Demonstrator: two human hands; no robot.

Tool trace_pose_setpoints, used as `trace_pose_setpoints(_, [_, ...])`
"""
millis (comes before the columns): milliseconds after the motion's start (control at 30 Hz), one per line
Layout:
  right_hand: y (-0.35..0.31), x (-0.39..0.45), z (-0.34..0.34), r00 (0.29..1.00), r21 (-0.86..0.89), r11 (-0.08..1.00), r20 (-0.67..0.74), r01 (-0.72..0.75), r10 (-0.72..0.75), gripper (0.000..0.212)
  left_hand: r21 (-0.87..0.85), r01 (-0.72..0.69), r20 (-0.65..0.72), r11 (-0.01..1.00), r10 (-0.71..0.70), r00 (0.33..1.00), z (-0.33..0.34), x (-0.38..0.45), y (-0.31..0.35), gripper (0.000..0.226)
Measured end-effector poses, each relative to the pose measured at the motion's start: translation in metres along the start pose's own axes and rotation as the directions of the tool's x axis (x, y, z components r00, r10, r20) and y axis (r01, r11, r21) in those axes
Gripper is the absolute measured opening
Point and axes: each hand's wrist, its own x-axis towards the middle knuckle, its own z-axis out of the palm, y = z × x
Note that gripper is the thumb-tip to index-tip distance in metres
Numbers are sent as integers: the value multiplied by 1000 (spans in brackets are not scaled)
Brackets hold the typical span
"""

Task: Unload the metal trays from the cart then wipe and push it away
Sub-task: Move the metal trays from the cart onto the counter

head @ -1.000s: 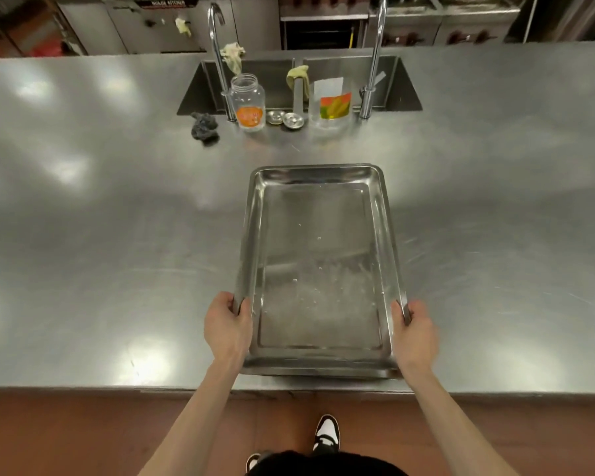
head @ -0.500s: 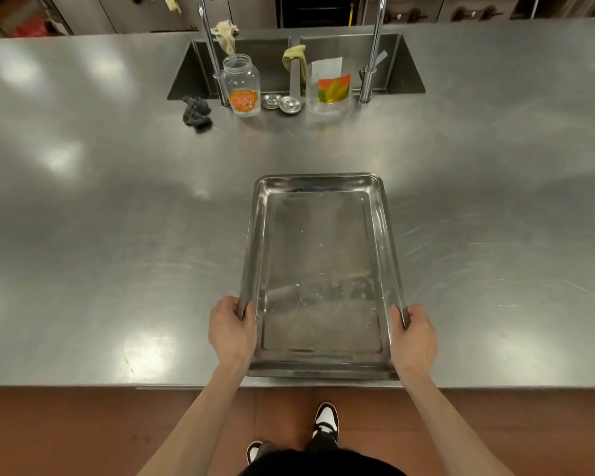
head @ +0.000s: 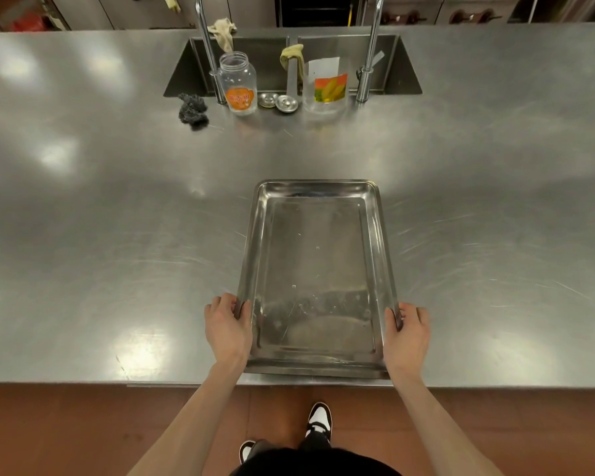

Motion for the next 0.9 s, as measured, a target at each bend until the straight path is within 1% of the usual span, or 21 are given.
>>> trace_pose_setpoints(100, [3,1,3,1000,-19,1000,-9,12,-12,15,3,18,4,1000,-18,1000,1,0,0,22])
trace_pose_setpoints(200, [6,1,5,1000,-35,999,8,-15,15,19,-14,45,16,999,-45,999,2,1,1,22])
trace_pose_setpoints(433, [8,6,10,998,66,996,35,-53,50,20,-46,89,55,995,-87,995,3,2,1,18])
trace_pose_setpoints(567, [9,8,10,998,102,994,50,-47,42,21,-68,128,91,989,-122,988,4,0,1,12])
trace_pose_setpoints(800, [12,12,10,996,102,993,67,-63,57,22,-62,130,114,990,-123,986,2,-1,3,13])
trace_pose_setpoints(900, [12,14,9,994,93,993,83,-74,67,22,-46,158,145,986,-150,978,0,1,4,12])
